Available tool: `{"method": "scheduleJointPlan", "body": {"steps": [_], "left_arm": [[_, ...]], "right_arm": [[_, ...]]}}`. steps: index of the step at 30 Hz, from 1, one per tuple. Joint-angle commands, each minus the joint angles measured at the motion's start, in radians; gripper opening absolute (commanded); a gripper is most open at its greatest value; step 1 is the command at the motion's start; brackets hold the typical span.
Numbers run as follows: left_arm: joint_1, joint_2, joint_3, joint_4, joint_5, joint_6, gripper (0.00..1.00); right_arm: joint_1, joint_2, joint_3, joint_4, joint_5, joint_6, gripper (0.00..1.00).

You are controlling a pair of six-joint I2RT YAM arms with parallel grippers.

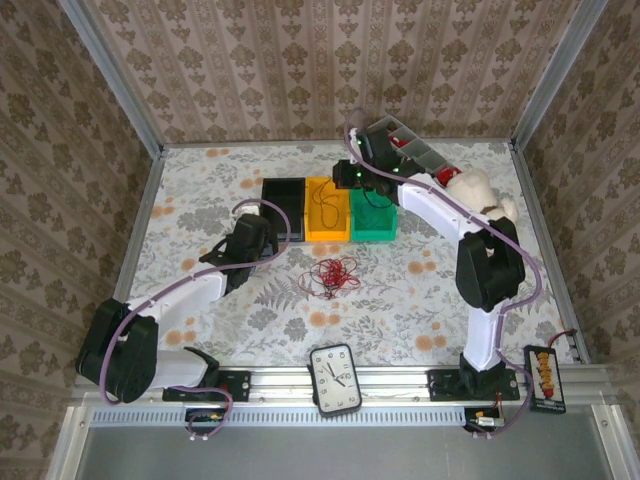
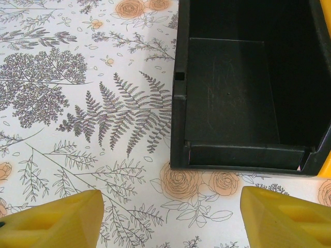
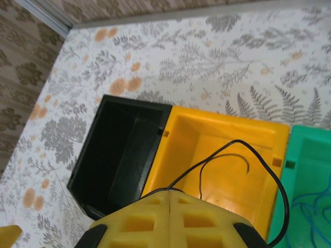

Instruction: Untangle the cables

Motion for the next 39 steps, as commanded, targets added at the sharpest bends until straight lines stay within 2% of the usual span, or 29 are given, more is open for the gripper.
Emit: {"method": "scheduleJointPlan", "body": {"steps": [1,7,8,10,12,16,20,26,31,39], "left_arm": [[0.001,0.003,-0.007,-0.007,0.003,-0.017,0.70],[-0.017,-0.009,0.001,-0.001,0.043,0.039,0.70],[-0.017,-0.009,-0.001,0.001,0.057,0.043,0.70],[-0.019,-0.014,-0.003,0.002,0.076,0.045,0.70],[-0.021,-0.016,-0.007,0.006,0.093,0.044,0.70],[-0.026,-0.006,-0.008,0.028,0.160,0.072,0.70],[-0.030,0.017,-0.001,0.024,0.235,0.110,0.70],[-0.027,0.036,-0.014,0.011,0.226,0.071,0.69],[-0.028,0.074,-0.003,-0.004,0.221,0.037,0.68],[-0.027,0.089,0.015,-0.031,0.210,0.044,0.68]], "right_arm": [[0.019,0.027,0.000,-0.036,0.041,0.001,0.01],[0.022,0.090,0.043,-0.085,0.136,0.012,0.06],[0.022,0.097,0.047,-0.086,0.136,0.015,0.10],[0.024,0.103,0.054,-0.092,0.129,0.021,0.29],[0.026,0.090,0.044,-0.093,0.118,0.017,0.41],[0.036,0.002,-0.053,-0.043,0.131,-0.018,0.55],[0.061,-0.124,-0.174,-0.030,0.149,-0.086,0.53],[0.162,-0.225,-0.344,-0.082,0.021,-0.192,0.49],[0.242,-0.186,-0.388,-0.116,-0.002,-0.213,0.48],[0.243,-0.060,-0.318,-0.202,0.071,-0.252,0.48]]}}
